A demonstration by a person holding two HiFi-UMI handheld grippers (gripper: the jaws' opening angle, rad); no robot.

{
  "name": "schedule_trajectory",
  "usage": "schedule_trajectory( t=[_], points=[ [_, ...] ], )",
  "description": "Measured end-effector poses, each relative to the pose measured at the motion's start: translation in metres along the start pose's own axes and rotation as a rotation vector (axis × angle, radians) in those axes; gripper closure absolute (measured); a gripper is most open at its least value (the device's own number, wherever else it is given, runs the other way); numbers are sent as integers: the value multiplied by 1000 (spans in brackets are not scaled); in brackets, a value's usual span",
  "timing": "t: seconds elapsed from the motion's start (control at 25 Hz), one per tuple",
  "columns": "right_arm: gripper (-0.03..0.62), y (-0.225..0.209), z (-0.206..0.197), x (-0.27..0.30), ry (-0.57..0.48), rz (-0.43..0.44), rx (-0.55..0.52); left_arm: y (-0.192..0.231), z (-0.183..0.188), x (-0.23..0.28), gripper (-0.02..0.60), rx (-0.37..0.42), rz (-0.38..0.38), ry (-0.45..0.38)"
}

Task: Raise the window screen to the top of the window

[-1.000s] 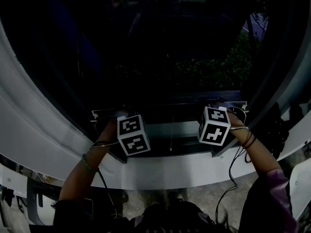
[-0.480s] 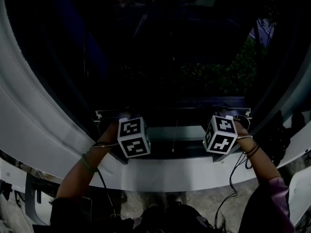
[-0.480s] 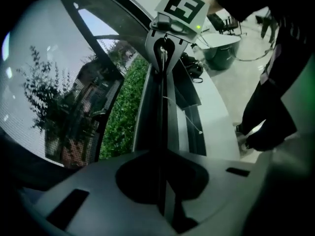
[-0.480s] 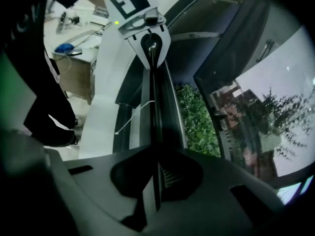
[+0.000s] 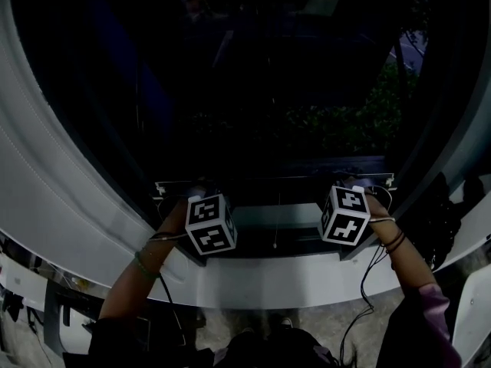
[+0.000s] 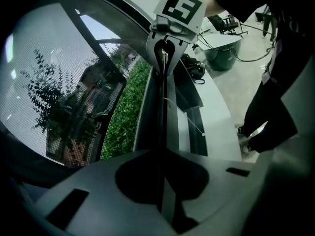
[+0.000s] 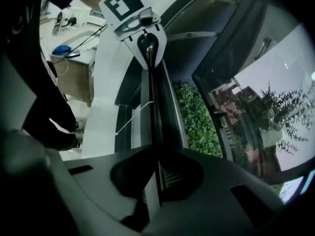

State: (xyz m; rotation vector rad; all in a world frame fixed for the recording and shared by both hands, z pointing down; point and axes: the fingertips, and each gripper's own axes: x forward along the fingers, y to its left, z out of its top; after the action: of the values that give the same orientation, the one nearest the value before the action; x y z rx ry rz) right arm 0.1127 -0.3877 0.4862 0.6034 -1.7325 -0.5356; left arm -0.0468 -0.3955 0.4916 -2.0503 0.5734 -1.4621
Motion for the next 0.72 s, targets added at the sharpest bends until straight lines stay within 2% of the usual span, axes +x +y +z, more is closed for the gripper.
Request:
schedule_trajectory(
  t=[0.12, 0.2, 0.28, 0.4, 0.52, 0.72],
  points=[
    [569, -2, -1, 1, -20, 28, 68, 0, -1, 2, 563, -16, -23, 22],
    [569, -4, -1, 2, 7, 87, 111, 2, -1, 4, 563, -18, -38, 61],
    [569, -4, 0, 0, 53, 157, 92, 3, 0, 3, 563, -37, -73, 81],
    [569, -1, 2, -5, 72, 213, 55, 0, 2, -3, 563, -63, -145, 45],
    [569, -4, 5, -20, 23, 288, 82, 9, 7, -20, 563, -55, -210, 23],
    [569, -25, 14, -30, 11, 229, -9, 24, 10, -26, 564, 2, -212, 65]
  ],
)
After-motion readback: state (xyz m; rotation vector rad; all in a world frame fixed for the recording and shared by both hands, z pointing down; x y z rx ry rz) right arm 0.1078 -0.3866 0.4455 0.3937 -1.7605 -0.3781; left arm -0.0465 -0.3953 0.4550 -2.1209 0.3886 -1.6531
